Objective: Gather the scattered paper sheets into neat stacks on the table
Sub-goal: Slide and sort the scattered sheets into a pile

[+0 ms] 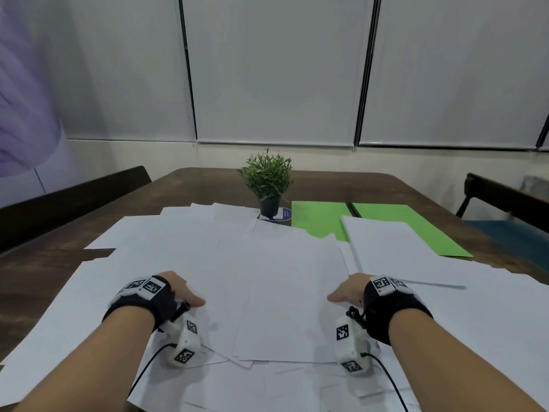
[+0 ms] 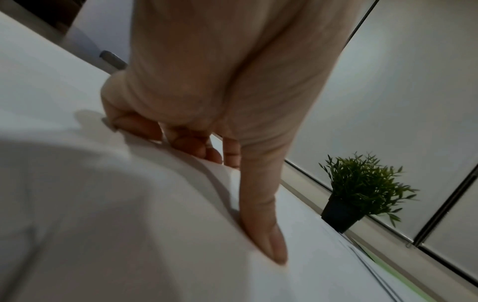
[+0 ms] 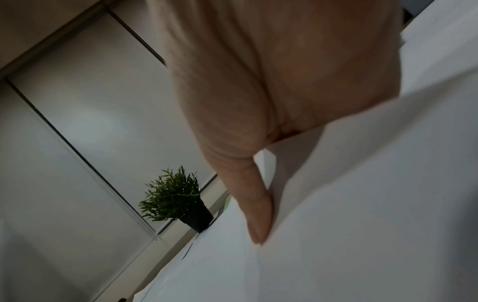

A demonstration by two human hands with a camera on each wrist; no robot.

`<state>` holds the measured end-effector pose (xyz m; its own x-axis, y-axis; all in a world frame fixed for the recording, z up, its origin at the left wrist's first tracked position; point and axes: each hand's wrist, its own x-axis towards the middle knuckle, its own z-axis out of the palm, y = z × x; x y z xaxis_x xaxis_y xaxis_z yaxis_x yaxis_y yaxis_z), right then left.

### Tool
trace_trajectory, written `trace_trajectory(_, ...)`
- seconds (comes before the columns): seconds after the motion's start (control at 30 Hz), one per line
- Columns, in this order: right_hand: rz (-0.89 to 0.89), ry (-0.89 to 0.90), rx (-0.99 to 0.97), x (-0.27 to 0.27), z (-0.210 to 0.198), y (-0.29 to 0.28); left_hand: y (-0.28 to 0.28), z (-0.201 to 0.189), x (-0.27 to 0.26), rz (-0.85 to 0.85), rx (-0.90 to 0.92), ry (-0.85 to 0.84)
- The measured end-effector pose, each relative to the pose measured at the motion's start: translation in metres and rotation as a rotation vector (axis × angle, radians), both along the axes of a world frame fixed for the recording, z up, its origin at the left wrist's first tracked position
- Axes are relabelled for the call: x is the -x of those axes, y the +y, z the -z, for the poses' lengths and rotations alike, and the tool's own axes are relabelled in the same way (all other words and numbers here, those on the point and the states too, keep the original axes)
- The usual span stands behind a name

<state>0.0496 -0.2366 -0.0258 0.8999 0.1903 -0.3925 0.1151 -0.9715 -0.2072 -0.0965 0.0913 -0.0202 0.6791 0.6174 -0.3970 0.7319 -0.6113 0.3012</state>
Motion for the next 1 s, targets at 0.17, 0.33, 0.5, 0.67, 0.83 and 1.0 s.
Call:
trace_trajectory(0.17,-0.009,-0.027,0.01,-0.004,0.004,0.0,-0.001,0.003,0.0,0.018,-0.096,-0.002)
trace_trajectory(0.33,0.014,-0.01,-0.021,-0.001,0.004,-0.003,0.012,0.014,-0.004,-0.001,-0.105,-0.029)
trace_trajectory(0.5,0.079,-0.031,-0.076,0.009,-0.004,-0.008,0.018,0.018,-0.003,-0.081,-0.076,-0.18)
trace_trajectory(0.67,0.145,-0.034,-0.125,0.016,-0.008,-0.009,0.03,0.014,0.004,-0.117,-0.117,-0.249)
trace_trajectory(0.83,0.147,-0.006,-0.134,0.014,-0.002,-0.004,0.033,0.003,0.018,-0.172,-0.205,-0.216)
trace_trajectory(1.0,0.117,-0.006,-0.132,0.013,0.001,-0.002,0.039,0.01,0.029,-0.069,-0.218,0.098)
